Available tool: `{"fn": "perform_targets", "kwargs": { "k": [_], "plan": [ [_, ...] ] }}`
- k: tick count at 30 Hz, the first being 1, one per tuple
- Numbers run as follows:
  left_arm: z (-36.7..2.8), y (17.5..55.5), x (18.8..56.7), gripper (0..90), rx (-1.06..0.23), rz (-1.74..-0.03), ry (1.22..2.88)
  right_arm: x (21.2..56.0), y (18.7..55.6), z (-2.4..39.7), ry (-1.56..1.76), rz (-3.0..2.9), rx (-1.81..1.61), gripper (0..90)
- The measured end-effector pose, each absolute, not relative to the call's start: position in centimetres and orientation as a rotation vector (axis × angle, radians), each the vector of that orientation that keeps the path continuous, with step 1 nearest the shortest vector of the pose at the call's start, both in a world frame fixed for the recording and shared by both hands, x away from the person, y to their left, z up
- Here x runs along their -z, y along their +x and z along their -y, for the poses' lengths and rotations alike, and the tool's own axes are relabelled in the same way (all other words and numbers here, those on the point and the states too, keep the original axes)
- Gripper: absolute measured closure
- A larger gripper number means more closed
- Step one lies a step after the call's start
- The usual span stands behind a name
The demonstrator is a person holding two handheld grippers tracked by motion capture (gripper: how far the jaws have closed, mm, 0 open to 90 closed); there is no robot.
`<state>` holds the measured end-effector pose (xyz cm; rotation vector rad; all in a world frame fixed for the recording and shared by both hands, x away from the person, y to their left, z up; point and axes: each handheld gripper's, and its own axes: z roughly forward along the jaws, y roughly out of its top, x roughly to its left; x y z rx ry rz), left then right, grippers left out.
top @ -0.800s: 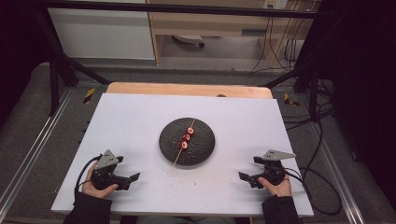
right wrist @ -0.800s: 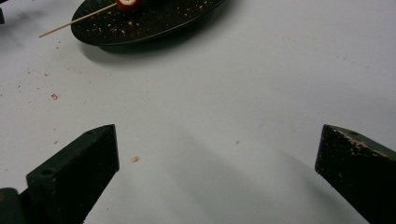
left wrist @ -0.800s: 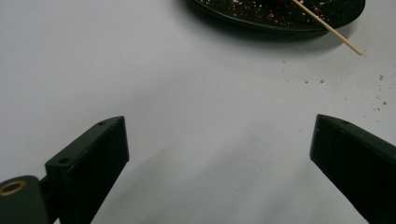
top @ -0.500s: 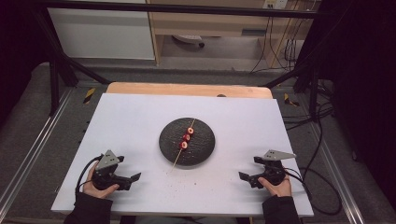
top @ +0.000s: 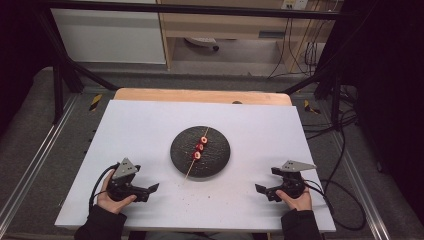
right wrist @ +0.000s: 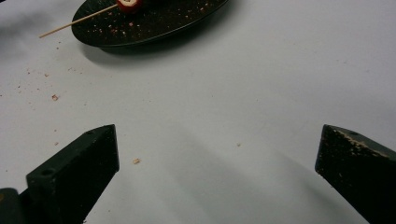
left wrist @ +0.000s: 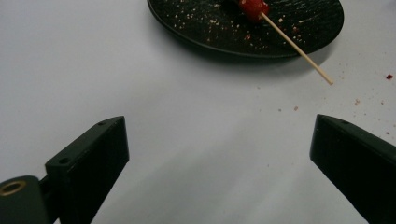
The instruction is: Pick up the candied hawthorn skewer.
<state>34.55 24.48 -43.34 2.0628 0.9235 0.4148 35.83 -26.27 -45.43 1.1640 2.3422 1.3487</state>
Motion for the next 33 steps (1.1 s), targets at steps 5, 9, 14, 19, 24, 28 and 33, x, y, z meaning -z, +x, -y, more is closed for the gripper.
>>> {"fn": "perform_targets", "kwargs": {
  "k": [5, 9, 14, 19, 24, 28, 33],
  "plan": [
    [-23.1, 34.9, 42.5, 4.4, -0.413, -0.923, 2.06, 45.4, 35.8, 26.3, 1.163, -2.343, -1.338, 0.6],
    [-21.7, 35.4, 41.9, 4.9, -0.414, -0.925, 2.071, 45.4, 35.9, 26.3, 1.163, -2.346, -1.332, 0.6],
    [-19.7, 36.2, 41.4, 6.3, -0.407, -0.931, 2.077, 45.4, 35.9, 26.3, 1.162, -2.341, -1.332, 0.6],
    [-17.4, 37.0, 41.2, 11.2, -0.414, -0.934, 2.097, 45.5, 35.9, 26.3, 1.162, -2.344, -1.323, 0.6],
    [-14.7, 38.4, 41.4, 19.5, -0.406, -0.972, 2.131, 45.5, 35.9, 26.3, 1.159, -2.342, -1.318, 0.6],
    [-13.7, 39.3, 41.7, 29.5, -0.402, -1.004, 2.147, 45.5, 35.9, 26.2, 1.158, -2.343, -1.315, 0.6],
    [-12.4, 40.3, 42.1, 44.4, -0.37, -1.035, 2.188, 45.5, 35.9, 26.2, 1.164, -2.343, -1.313, 0.7]
  ]
}}
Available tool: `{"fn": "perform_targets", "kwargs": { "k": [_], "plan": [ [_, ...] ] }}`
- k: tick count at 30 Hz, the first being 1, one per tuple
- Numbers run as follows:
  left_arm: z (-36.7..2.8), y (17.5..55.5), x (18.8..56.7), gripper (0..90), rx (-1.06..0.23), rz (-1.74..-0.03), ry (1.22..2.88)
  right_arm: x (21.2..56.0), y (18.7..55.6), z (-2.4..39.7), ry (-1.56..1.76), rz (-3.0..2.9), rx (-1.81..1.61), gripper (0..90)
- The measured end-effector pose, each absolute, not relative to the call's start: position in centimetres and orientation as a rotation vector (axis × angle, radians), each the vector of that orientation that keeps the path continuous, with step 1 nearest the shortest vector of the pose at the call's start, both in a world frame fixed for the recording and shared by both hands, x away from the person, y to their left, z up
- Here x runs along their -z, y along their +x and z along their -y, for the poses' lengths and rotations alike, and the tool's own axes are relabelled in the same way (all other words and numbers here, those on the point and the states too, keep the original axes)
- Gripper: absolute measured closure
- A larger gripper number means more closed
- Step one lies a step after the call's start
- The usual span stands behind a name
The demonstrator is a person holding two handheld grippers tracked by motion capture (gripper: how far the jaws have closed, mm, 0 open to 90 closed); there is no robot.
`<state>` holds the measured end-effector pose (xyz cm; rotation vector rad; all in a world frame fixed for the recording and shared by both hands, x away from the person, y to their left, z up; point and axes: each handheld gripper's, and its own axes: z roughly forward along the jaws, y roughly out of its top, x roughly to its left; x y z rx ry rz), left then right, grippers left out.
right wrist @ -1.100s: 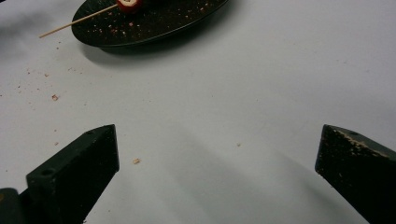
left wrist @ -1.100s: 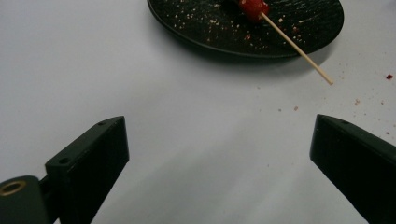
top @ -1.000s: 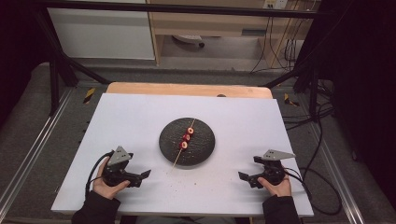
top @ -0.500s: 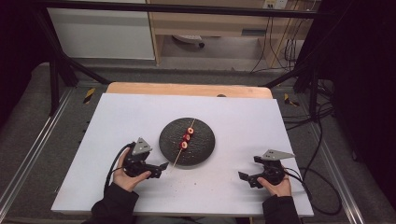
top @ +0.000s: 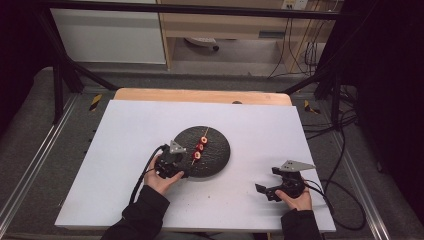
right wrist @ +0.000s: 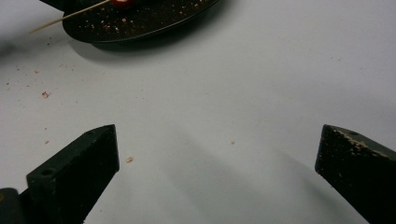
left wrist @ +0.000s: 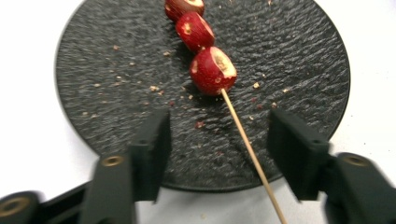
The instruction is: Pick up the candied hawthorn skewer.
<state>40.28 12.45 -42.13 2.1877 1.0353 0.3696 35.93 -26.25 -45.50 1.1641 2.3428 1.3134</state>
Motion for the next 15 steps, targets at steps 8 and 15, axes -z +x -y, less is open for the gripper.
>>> {"fn": "perform_targets", "kwargs": {
  "k": [8, 15],
  "plan": [
    [-10.8, 41.3, 42.2, 65.7, -0.358, -1.075, 2.251, 45.4, 35.9, 26.3, 1.164, -2.34, -1.322, 0.7],
    [-10.1, 41.5, 42.4, 77.4, -0.359, -1.116, 2.276, 45.4, 36.0, 26.3, 1.166, -2.34, -1.322, 0.7]
  ]
}}
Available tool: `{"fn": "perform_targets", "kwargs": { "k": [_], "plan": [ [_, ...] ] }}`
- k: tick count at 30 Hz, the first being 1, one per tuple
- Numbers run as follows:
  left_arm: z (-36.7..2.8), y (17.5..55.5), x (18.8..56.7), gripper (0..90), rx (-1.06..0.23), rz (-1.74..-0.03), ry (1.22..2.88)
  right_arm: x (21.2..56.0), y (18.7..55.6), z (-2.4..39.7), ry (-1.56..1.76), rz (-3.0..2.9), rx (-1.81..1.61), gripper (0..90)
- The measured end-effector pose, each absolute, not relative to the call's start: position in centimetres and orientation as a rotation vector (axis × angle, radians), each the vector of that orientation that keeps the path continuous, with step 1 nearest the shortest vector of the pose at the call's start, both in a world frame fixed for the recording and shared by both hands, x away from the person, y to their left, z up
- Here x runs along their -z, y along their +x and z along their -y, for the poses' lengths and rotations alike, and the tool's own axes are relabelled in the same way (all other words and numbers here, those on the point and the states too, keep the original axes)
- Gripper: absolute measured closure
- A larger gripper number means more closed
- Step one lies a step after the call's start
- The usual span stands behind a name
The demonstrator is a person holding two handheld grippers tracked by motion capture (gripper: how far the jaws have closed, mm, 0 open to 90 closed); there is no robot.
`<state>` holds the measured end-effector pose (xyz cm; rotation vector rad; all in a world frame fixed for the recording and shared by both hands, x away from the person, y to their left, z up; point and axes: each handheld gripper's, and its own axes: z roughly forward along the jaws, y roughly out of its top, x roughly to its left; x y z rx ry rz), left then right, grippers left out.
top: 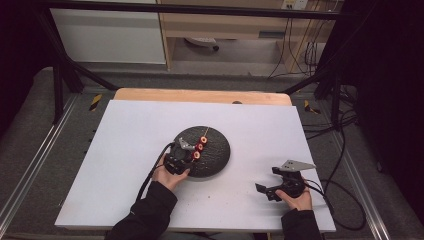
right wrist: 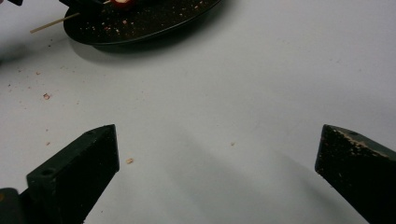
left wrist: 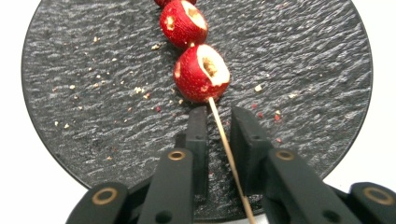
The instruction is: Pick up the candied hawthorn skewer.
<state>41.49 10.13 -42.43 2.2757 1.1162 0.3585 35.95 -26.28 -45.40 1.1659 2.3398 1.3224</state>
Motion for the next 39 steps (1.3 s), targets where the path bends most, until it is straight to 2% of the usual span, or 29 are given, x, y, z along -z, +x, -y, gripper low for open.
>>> {"fn": "perform_targets", "kwargs": {
  "k": [7, 15, 27, 39],
  "plan": [
    [-10.2, 41.3, 42.4, 87.4, -0.374, -1.162, 2.251, 45.4, 35.9, 26.3, 1.165, -2.339, -1.323, 0.7],
    [-11.5, 40.6, 42.6, 88.1, -0.366, -1.119, 2.203, 45.4, 35.9, 26.3, 1.167, -2.342, -1.314, 0.6],
    [-15.2, 38.8, 41.4, 88.2, -0.356, -1.059, 2.038, 45.4, 35.9, 26.2, 1.187, -2.34, -1.32, 0.6],
    [-18.7, 36.5, 41.9, 88.2, -0.353, -0.985, 1.977, 45.4, 35.9, 25.7, 1.195, -2.334, -1.323, 0.6]
  ]
}}
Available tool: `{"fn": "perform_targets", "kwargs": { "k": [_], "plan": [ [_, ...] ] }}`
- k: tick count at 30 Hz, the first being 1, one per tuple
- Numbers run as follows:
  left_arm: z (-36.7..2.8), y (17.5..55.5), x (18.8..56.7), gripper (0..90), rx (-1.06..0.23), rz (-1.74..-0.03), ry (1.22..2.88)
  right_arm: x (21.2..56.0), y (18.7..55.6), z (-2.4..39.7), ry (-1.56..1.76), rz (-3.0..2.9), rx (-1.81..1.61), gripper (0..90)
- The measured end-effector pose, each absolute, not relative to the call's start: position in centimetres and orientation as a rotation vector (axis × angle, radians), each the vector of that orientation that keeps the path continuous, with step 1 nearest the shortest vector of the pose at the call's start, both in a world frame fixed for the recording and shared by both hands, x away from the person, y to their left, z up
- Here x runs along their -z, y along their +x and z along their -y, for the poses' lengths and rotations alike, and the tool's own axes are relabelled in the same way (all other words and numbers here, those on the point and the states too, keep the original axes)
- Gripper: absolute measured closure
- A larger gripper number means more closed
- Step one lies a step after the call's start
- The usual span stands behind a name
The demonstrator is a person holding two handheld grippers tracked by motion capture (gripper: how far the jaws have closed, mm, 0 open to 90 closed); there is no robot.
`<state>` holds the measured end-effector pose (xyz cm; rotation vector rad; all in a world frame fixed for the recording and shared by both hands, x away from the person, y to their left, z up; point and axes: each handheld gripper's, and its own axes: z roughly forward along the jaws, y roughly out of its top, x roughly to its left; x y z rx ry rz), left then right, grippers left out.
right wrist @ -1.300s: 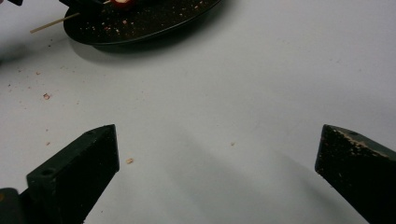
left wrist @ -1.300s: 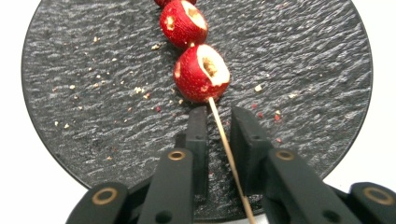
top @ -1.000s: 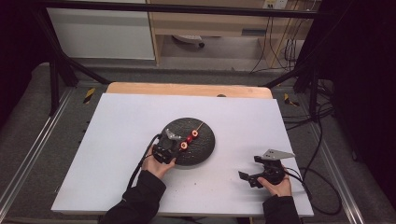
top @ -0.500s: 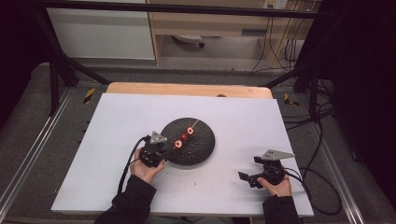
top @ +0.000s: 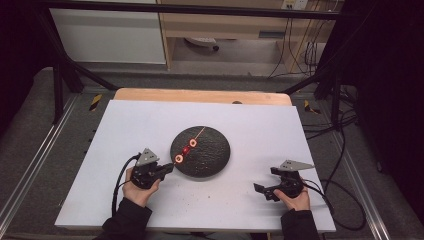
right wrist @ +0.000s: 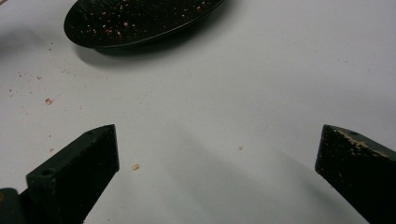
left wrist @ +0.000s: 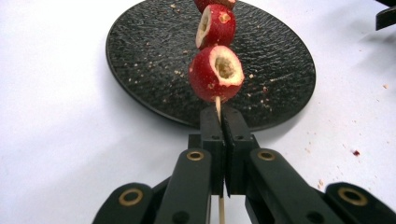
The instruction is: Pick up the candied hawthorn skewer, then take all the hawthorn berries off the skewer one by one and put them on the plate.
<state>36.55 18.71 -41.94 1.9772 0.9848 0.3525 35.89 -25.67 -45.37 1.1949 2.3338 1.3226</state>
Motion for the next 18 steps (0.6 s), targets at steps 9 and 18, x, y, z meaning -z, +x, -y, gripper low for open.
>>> {"fn": "perform_targets", "kwargs": {
  "k": [9, 18],
  "plan": [
    [-19.9, 34.7, 42.7, 88.2, -0.358, -0.949, 1.949, 45.2, 35.9, 24.2, 1.156, -2.353, -1.336, 0.6],
    [-20.4, 33.2, 43.4, 88.2, -0.346, -0.901, 1.945, 44.1, 35.8, 22.4, 1.137, -2.347, -1.379, 0.6]
  ]
}}
